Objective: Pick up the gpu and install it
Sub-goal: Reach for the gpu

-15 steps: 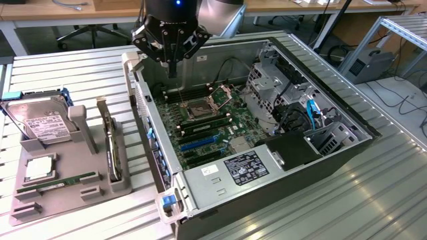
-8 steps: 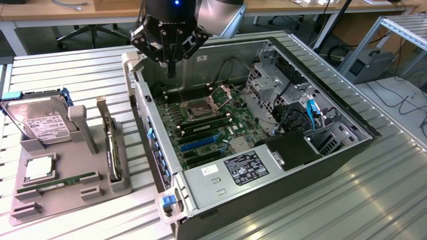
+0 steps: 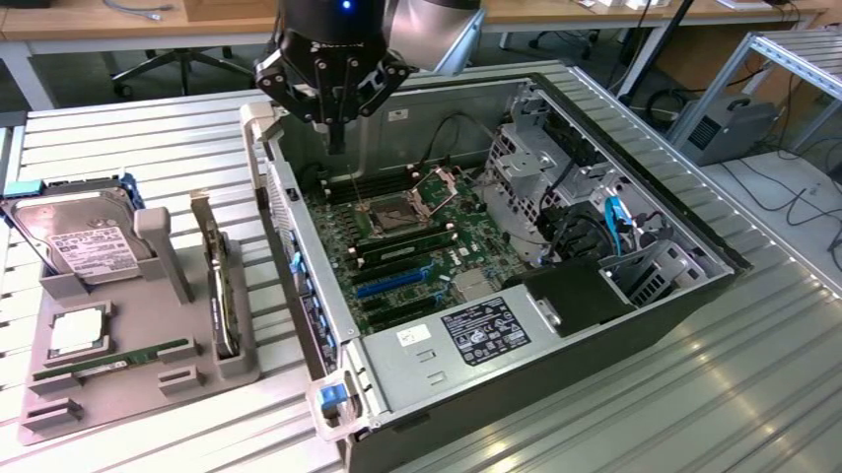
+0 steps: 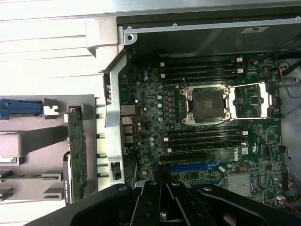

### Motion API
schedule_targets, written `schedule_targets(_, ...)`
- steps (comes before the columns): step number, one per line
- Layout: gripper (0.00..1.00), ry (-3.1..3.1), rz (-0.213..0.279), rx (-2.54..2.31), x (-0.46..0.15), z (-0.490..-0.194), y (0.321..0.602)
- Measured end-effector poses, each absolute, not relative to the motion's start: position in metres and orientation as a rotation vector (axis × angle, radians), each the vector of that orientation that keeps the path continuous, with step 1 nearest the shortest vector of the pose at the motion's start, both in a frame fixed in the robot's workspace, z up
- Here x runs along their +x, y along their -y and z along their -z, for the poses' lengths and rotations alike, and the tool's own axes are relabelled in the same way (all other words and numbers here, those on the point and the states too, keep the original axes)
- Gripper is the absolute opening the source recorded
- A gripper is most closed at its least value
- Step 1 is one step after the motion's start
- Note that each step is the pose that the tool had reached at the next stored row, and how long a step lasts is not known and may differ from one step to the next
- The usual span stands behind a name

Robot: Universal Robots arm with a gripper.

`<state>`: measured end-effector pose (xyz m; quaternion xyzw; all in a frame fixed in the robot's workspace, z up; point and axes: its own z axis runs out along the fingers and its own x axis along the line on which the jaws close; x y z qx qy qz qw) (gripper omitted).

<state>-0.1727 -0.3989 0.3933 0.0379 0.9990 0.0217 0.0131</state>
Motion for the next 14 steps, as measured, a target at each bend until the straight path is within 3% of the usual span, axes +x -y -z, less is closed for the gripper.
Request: schedule_targets(14,0.11,-3.113,-0.068,0.118,-0.1765,-0.3933,0.3989)
